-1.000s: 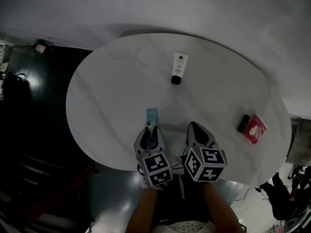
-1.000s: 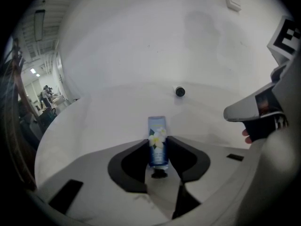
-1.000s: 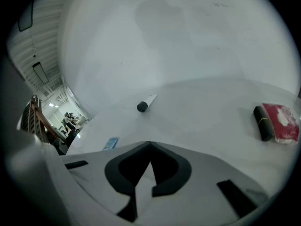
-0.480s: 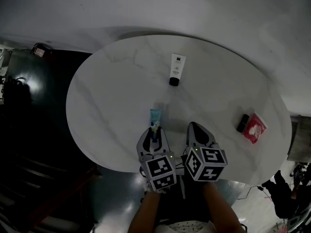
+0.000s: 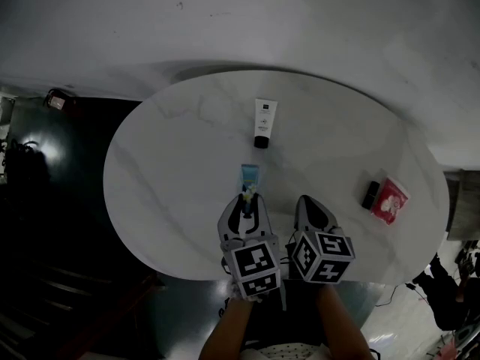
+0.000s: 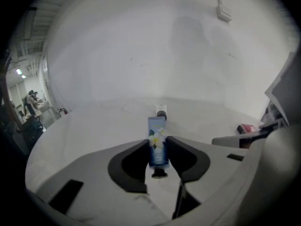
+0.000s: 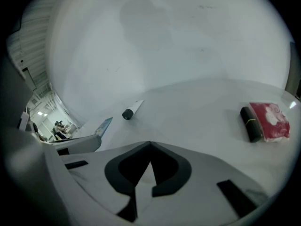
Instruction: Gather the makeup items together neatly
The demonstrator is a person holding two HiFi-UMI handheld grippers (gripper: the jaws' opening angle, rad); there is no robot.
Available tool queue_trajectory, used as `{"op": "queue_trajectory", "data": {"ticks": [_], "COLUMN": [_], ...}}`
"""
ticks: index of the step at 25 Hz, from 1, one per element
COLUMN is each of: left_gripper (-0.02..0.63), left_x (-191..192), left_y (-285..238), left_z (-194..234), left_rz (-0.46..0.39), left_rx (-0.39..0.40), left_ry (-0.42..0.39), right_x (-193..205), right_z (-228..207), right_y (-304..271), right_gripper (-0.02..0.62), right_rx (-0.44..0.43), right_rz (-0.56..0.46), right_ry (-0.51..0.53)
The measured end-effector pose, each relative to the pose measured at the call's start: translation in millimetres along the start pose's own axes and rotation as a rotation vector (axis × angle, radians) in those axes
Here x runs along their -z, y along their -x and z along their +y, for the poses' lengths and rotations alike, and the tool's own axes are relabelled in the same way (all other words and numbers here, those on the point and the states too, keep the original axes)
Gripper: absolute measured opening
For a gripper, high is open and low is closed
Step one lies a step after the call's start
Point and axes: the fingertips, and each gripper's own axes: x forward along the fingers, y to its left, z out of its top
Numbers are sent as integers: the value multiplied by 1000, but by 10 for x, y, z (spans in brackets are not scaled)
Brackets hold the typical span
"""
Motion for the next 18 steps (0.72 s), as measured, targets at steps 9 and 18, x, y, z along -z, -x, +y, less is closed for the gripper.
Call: {"op": "queue_trajectory", "data": {"ticks": [9, 18], "left_gripper": [167, 167], "left_x": [-280, -412], "left_y": [-193, -386], "left_z": [-313, -574], "left_rz": [-20, -20], "left_rx": [101, 128], "left_ry": [-61, -89], "right_x": [-148, -199], "right_z": [-241, -526], "right_y": [39, 124], "right_gripper": [-6, -6], "right_rx": [92, 126], "right_rz": [-56, -70], "right_ry": [-77, -119]}}
